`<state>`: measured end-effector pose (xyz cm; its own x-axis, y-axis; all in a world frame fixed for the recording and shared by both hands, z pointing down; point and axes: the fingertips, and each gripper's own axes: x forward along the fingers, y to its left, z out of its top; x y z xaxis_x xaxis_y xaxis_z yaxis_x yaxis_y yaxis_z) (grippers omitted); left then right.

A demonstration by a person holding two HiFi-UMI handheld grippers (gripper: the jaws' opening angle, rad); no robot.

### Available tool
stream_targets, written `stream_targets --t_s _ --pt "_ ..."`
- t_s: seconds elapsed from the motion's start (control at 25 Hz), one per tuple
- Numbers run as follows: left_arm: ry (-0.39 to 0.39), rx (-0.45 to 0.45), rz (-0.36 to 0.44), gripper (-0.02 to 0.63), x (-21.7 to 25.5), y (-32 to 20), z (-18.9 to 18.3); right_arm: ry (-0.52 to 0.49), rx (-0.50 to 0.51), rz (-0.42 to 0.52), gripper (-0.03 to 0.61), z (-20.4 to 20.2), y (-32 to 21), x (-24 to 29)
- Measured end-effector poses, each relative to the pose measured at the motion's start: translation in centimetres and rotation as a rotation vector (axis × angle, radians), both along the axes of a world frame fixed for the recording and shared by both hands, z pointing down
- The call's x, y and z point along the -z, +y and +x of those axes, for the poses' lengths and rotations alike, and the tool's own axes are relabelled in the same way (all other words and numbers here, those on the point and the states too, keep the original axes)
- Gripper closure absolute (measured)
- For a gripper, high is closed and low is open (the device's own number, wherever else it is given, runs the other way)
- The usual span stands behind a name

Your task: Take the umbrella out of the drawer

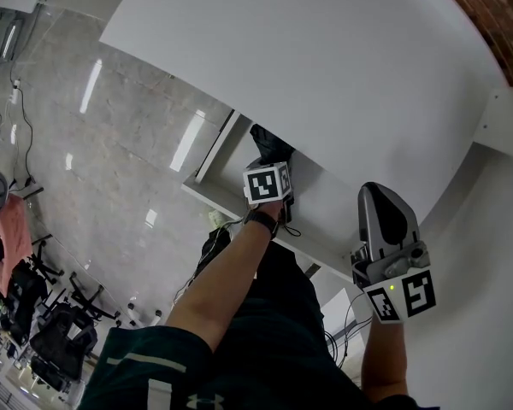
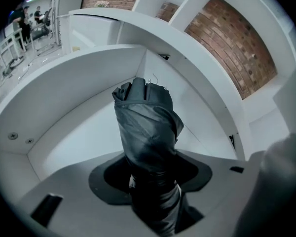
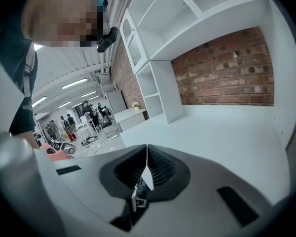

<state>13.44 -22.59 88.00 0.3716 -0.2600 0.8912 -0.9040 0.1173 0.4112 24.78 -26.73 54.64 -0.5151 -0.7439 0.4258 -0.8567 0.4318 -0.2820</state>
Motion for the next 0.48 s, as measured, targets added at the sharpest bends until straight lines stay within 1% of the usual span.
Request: stream_targets --t_s 0.28,0.48 --pt "0.066 0.091 0.001 0.380 2.0 0.6 -0.4 -0.011 0.010 0.016 0.575 -0.8 0.3 0.6" --pt "0.099 0.152 0.009 0.380 2.7 0.1 -2.6 -0.024 0.016 0.032 0.574 -2.4 -0.5 0.0"
